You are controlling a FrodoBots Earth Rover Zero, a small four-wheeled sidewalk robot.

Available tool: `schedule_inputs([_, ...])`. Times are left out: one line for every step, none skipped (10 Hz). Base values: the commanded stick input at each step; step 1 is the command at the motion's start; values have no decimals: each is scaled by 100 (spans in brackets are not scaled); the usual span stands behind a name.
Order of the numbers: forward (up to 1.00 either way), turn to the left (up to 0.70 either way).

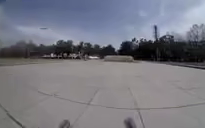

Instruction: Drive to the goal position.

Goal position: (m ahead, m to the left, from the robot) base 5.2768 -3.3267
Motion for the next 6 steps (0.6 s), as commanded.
schedule_inputs([85,0])
schedule_inputs([85,0])
schedule_inputs([85,0])
schedule_inputs([85,0])
schedule_inputs([85,0])
schedule_inputs([85,0])
